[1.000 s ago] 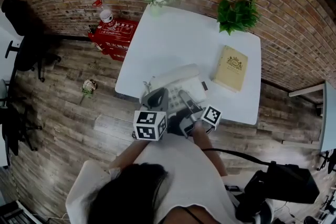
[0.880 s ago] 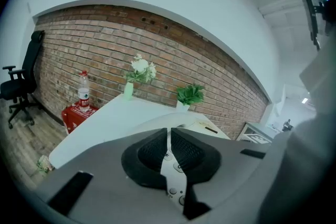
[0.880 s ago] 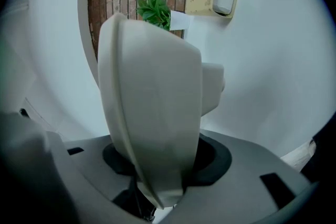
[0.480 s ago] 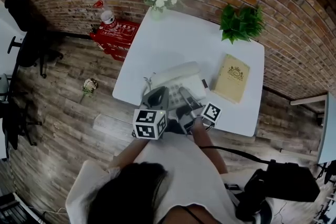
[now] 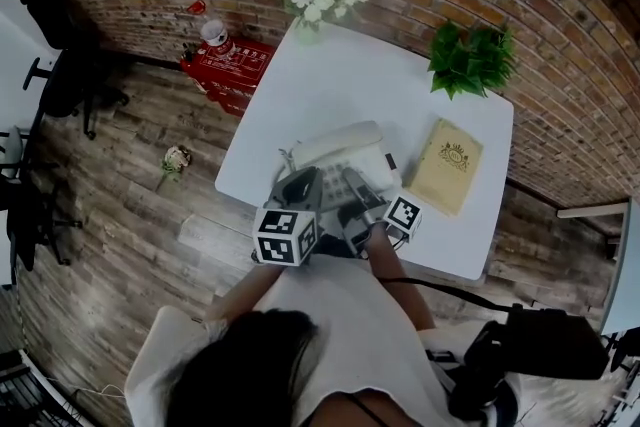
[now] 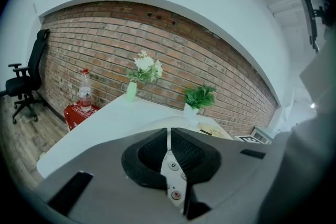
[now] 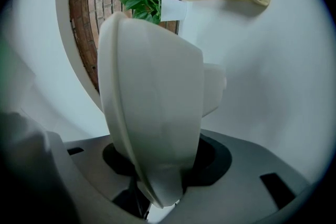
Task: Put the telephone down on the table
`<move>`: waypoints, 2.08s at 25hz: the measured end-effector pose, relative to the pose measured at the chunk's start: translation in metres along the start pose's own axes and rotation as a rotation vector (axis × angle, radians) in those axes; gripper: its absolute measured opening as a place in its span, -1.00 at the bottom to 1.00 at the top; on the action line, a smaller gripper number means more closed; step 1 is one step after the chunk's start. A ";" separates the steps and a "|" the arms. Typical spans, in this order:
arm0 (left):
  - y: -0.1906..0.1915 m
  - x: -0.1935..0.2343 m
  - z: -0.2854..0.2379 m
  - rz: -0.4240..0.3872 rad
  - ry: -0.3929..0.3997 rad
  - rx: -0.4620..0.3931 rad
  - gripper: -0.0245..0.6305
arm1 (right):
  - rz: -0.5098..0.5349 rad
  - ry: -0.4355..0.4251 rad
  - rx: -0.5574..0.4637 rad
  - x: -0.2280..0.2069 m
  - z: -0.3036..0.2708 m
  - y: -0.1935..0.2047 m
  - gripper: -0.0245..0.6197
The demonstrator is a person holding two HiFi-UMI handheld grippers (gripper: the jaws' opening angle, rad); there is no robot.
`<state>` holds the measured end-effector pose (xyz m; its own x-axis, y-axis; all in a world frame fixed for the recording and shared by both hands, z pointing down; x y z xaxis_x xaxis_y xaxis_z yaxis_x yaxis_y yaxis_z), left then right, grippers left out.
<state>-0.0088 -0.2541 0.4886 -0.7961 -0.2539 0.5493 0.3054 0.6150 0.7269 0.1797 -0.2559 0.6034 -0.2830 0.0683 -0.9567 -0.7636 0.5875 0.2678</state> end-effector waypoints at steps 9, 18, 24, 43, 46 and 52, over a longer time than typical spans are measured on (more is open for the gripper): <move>-0.003 -0.004 -0.020 -0.017 -0.008 0.020 -0.80 | -0.010 0.015 0.039 -0.012 -0.016 -0.012 -0.23; -0.009 0.003 -0.029 -0.007 -0.035 0.022 -0.80 | -0.014 0.031 0.053 -0.019 -0.029 -0.018 -0.23; -0.013 0.007 -0.036 -0.008 -0.039 0.030 -0.80 | -0.021 0.047 0.048 -0.026 -0.035 -0.022 -0.23; -0.016 0.011 -0.045 0.005 -0.037 0.045 -0.80 | 0.047 0.097 0.061 -0.031 -0.038 -0.026 -0.23; -0.014 0.011 -0.044 0.003 -0.035 0.039 -0.80 | 0.057 0.096 0.058 -0.033 -0.038 -0.026 -0.23; -0.014 0.010 -0.040 0.003 -0.042 0.030 -0.80 | 0.055 0.116 0.059 -0.035 -0.037 -0.024 -0.23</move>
<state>-0.0006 -0.2947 0.5008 -0.8165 -0.2212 0.5332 0.2922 0.6383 0.7122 0.1864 -0.3025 0.6342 -0.3916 0.0101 -0.9201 -0.7105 0.6321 0.3093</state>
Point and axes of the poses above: the fingertips, and each gripper's own axes: z backward along the fingers, x to its left, y out of its underside, the point moved 10 cm from there along z, backward along the fingers, and after that the axes turned 15 degrees about z, right-handed, at the moved point
